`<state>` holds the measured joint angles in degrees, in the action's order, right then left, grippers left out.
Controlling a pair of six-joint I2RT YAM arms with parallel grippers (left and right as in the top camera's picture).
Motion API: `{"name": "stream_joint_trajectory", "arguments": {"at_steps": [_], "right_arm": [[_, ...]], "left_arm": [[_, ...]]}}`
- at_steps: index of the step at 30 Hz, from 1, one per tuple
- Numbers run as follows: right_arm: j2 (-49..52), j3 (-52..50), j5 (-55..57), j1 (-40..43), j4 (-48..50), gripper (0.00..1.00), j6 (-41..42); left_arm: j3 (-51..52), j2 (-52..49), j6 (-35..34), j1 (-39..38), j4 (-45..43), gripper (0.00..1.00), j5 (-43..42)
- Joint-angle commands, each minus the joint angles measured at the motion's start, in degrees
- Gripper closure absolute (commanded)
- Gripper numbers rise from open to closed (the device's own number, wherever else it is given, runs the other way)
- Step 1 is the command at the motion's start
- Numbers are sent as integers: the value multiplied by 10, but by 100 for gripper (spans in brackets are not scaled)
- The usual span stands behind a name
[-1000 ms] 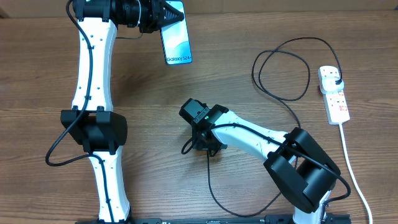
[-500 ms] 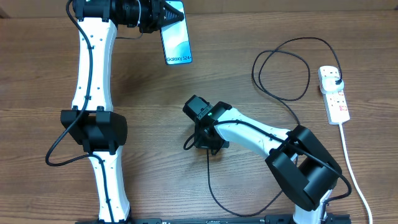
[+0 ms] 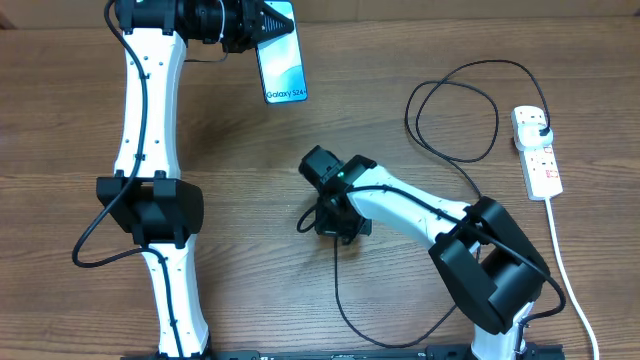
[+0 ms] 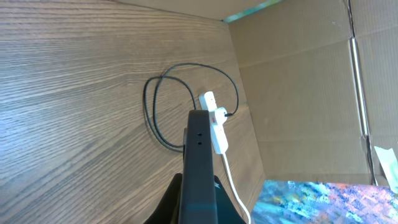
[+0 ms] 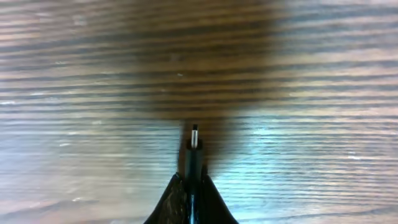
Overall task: Plug charger to phone and switch on socket
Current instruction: 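Close the right gripper on the cable connector and lift it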
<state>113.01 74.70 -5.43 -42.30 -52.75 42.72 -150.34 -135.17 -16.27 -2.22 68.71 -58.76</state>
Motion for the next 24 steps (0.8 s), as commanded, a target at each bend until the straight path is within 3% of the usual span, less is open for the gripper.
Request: {"name": "stream_joint_trajectory", "arguments": {"at_steps": [1,11,20,24], "right_arm": [[-2,29,-79,18,12,96,-31],[-7,35,-357,115,96,96,-100],[-7,35,-671,192,345,96,-127],[-7,35,-732,195,462,96,-97]], "left_arm": [[-2,-2,10,14,-4,96,-28],[-2,-2,10,59,-33,96,-159],[-2,-2,9,74,-49,96,-249],[-2,-2,-3,74,-81,96,-290]]}}
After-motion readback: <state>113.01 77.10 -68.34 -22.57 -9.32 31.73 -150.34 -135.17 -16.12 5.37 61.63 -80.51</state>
